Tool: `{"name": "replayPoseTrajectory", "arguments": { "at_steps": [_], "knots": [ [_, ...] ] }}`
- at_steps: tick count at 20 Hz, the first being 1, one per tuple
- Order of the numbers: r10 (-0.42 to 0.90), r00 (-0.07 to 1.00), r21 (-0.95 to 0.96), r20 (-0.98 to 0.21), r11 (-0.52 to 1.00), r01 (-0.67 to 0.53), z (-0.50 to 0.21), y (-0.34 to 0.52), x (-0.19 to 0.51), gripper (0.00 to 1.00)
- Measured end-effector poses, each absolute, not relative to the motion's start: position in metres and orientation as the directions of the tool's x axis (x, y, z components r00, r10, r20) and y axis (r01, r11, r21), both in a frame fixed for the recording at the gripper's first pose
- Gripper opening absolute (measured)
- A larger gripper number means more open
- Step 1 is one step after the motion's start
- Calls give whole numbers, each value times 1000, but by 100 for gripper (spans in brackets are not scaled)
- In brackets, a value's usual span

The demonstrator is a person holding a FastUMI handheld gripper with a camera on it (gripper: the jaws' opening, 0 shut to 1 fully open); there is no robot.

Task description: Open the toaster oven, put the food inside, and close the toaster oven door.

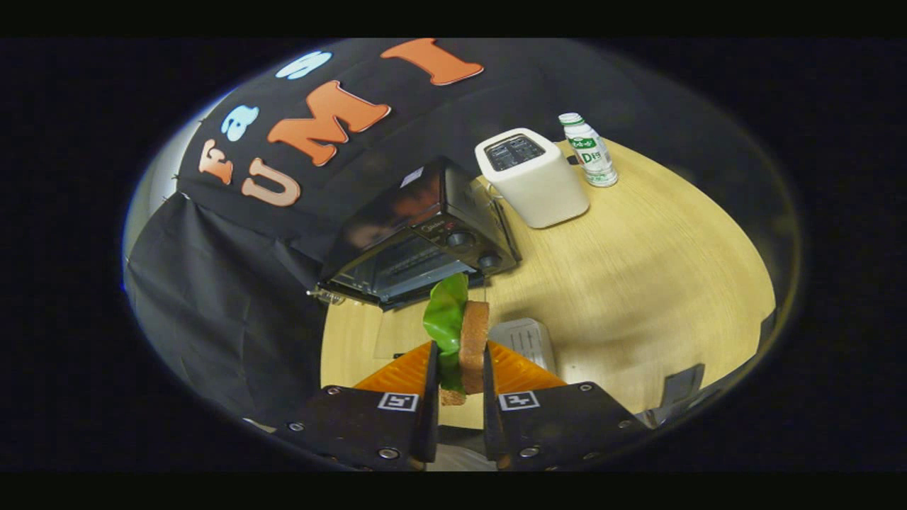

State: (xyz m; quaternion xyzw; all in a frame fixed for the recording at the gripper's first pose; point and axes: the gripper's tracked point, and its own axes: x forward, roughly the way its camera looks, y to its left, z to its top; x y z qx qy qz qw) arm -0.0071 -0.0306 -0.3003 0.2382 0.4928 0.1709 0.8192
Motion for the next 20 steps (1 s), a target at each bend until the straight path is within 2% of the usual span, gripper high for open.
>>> {"name": "replayPoseTrajectory", "arguments": {
  "at_steps": [5,11,17,20],
  "knots": [
    [542,563,674,-624,738,36,-297,17,2,27],
    [510,696,788,-506,602,132,-310,63,18,27],
    [369,828,864,-422,441,244,-323,79,53,27],
    [301,860,875,-413,393,282,-337,89,69,27]
  ]
}}
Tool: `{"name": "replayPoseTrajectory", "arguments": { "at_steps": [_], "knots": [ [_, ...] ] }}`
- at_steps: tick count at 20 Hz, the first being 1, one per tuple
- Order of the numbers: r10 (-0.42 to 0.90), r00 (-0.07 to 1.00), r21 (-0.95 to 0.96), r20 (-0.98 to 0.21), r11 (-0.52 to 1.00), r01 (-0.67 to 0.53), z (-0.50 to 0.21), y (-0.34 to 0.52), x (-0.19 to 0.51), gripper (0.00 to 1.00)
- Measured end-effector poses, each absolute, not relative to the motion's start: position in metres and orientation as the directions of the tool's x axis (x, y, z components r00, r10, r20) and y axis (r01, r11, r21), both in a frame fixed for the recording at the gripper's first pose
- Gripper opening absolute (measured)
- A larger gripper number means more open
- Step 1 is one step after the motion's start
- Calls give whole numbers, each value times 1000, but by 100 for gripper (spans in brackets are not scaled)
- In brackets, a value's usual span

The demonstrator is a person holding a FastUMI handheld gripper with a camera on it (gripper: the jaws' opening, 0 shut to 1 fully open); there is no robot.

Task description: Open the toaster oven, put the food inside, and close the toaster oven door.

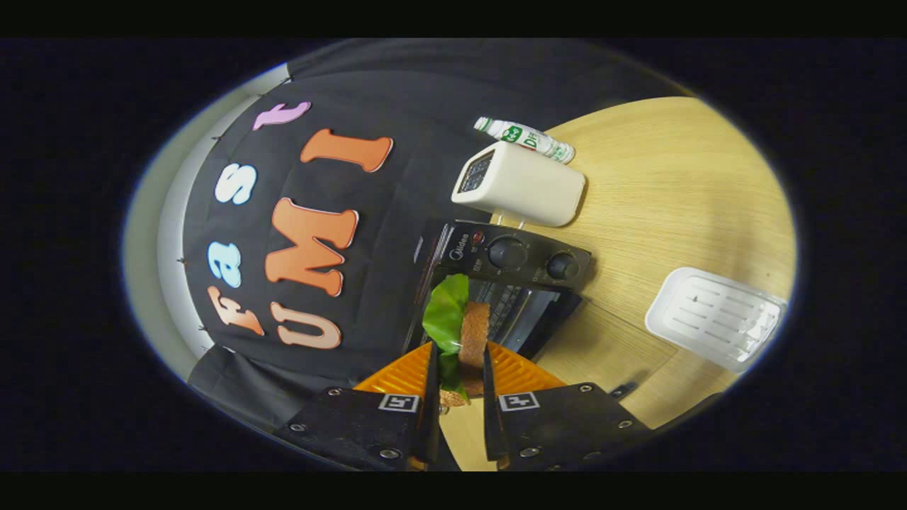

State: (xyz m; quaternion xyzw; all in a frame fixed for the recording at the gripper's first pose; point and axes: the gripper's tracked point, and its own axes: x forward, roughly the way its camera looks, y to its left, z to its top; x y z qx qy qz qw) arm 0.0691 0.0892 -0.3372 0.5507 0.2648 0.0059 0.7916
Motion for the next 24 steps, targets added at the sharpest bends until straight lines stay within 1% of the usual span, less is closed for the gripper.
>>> {"name": "replayPoseTrajectory", "arguments": {
  "at_steps": [3,6,14,19,20,22,23,24],
  "knots": [
    [269,857,871,-439,362,332,-357,109,79,27],
    [240,860,865,-450,356,354,-370,127,88,27],
    [145,855,840,-498,323,435,-396,146,110,27],
    [128,805,801,-580,272,533,-414,155,117,35],
    [126,790,785,-600,286,550,-417,160,115,38],
    [137,783,777,-607,308,549,-416,163,116,49],
    [150,785,783,-601,307,541,-412,166,117,64],
    [161,781,782,-604,308,541,-412,169,118,72]
  ]
}}
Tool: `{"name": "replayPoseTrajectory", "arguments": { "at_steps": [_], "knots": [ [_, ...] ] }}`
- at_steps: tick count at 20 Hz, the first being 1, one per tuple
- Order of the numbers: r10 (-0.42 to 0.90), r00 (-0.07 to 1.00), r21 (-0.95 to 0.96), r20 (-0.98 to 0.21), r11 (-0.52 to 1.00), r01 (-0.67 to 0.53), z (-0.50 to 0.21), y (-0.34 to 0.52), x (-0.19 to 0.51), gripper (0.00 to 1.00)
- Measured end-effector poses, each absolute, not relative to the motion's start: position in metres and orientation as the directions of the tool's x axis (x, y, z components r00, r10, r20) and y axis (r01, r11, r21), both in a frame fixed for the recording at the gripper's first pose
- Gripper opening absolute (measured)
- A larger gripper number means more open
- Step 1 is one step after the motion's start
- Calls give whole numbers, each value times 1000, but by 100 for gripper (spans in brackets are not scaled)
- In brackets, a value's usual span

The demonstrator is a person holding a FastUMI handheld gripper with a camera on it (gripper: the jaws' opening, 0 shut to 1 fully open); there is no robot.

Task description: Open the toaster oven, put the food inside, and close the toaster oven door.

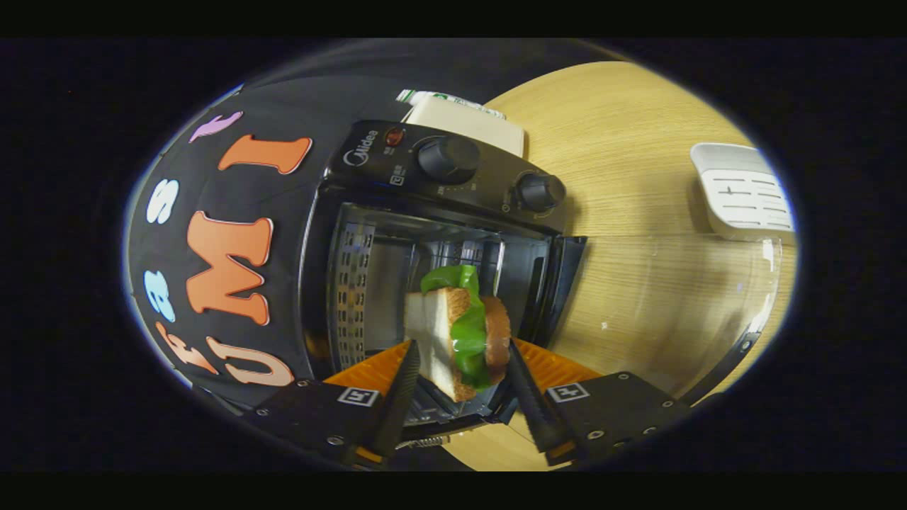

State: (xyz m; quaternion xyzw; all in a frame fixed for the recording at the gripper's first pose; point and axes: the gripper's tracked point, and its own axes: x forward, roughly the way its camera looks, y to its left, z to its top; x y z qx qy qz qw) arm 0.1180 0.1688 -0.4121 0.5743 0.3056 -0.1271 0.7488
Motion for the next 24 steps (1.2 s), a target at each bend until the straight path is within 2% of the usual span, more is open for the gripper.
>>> {"name": "replayPoseTrajectory", "arguments": {
  "at_steps": [1,2,3,7,11,18,24],
  "knots": [
    [162,770,772,-617,316,552,-413,169,116,83],
    [155,762,761,-629,326,561,-415,167,114,87],
    [151,758,755,-634,334,564,-415,166,112,96],
    [185,741,747,-645,357,561,-411,168,99,98],
    [187,738,714,-648,486,504,-390,162,68,98],
    [173,722,475,-669,848,237,-353,148,3,98],
    [132,656,161,-743,987,-16,-386,127,-58,98]
  ]
}}
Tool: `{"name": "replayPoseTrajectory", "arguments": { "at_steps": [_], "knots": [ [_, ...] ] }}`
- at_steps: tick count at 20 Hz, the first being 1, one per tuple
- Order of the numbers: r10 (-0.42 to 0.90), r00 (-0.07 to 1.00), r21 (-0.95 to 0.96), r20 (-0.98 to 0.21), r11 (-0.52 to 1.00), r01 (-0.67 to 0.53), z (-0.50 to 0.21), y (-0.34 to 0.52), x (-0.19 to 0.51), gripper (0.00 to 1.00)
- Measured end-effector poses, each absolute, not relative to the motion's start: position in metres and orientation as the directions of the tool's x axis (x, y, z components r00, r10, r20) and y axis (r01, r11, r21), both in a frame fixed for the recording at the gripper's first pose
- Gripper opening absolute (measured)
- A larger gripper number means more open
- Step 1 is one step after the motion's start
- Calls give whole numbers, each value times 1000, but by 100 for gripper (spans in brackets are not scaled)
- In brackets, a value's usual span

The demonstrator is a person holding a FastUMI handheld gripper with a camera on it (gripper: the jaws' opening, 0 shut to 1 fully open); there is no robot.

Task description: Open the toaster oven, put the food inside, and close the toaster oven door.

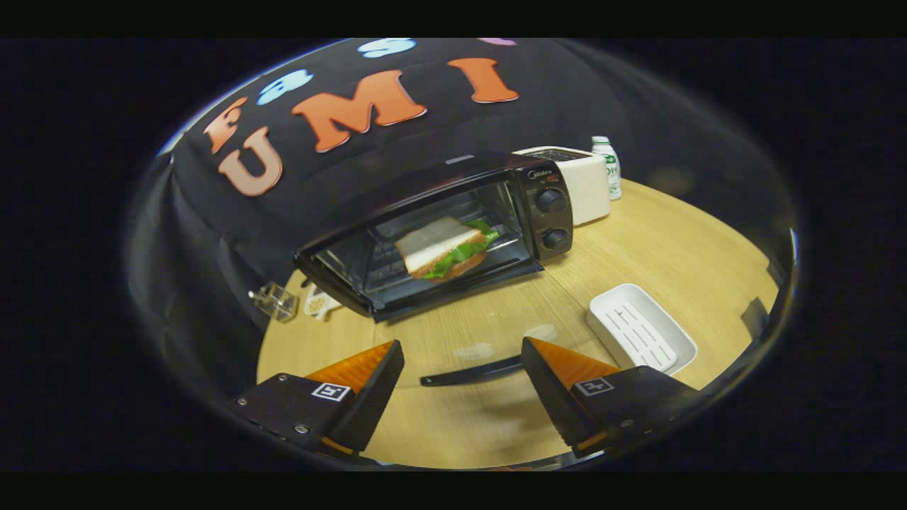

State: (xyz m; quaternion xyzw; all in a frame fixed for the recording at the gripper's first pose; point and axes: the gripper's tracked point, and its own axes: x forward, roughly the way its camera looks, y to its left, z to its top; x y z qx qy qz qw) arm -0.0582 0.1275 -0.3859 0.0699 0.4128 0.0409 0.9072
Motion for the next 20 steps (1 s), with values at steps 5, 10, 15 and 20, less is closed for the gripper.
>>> {"name": "replayPoseTrajectory", "arguments": {
  "at_steps": [5,10,15,20],
  "knots": [
    [125,568,94,-813,992,-84,-436,129,-89,99],
    [86,566,-27,-820,982,-188,-462,121,-83,99],
    [94,547,-24,-832,978,-205,-474,120,-80,99],
    [105,540,-8,-835,979,-203,-469,120,-76,100]
  ]
}}
